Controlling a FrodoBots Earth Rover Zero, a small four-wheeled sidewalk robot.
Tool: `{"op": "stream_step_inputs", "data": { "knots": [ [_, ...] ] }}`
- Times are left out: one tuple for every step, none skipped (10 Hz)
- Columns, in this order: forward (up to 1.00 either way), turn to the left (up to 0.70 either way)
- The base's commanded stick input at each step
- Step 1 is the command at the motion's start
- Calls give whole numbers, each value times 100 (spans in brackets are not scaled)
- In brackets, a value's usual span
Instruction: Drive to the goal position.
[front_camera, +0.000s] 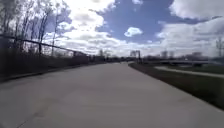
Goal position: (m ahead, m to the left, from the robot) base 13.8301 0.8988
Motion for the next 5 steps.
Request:
{"op": "stream_step_inputs", "data": {
  "knots": [
    [100, 0],
    [100, 0],
    [100, 0],
    [100, 0],
    [100, 0]
  ]
}}
